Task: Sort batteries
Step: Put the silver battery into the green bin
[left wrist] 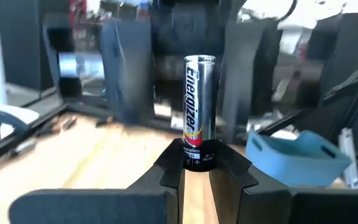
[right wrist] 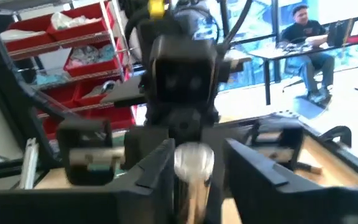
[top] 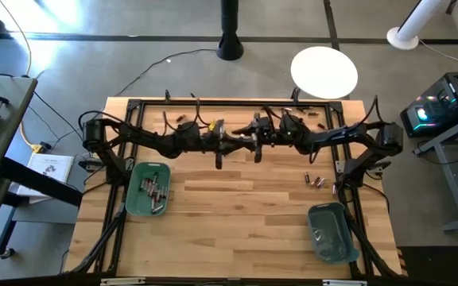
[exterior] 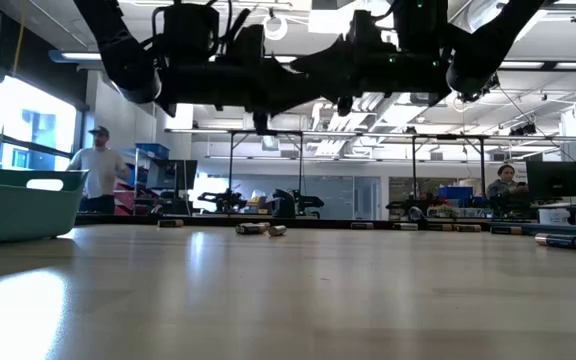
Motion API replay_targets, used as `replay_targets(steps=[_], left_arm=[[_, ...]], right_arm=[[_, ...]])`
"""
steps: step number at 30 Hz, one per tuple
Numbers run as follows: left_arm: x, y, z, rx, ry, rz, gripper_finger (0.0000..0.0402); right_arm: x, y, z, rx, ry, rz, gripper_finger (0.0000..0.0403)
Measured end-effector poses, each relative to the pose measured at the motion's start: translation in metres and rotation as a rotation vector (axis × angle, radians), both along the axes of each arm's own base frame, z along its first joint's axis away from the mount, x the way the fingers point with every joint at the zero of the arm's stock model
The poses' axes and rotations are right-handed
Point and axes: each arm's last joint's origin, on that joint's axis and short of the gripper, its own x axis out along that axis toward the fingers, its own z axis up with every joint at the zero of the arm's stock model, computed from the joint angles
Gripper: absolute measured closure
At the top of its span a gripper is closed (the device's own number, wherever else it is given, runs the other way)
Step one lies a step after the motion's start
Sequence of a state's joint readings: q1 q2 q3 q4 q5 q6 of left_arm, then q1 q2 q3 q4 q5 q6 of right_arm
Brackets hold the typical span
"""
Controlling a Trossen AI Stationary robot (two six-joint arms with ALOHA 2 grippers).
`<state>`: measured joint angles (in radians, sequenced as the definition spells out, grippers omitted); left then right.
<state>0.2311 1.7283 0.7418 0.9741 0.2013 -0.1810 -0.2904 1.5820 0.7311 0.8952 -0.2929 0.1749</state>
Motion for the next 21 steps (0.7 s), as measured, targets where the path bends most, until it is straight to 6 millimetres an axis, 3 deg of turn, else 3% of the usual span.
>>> replay_targets(steps=[5,9,13,17,21], left_arm=[[-0.003,-0.003,-0.008,-0.017,0.138,0.06,0.0364],[-0.018,-0.009,-0.001,0.021,0.33,0.183,0.0364],[-0.051,-0.021,0.022,-0.019,0.519,0.298,0.0364],[-0.094,-0.047,0.051,-0.125,0.77,0.416,0.0364],[-0.138,-0.076,0.073,-0.336,1.055,0.514,0.0364]], right_arm=[[-0.009,-0.015,0.011,-0.031,-0.04,-0.054,0.0194],[-0.02,-0.025,0.026,-0.078,-0.093,-0.099,0.0171],[-0.027,-0.032,0.031,-0.101,-0.081,-0.131,0.017],[-0.028,-0.035,0.027,-0.151,-0.027,-0.143,0.017],[-0.027,-0.036,0.022,-0.195,0.001,-0.144,0.017]])
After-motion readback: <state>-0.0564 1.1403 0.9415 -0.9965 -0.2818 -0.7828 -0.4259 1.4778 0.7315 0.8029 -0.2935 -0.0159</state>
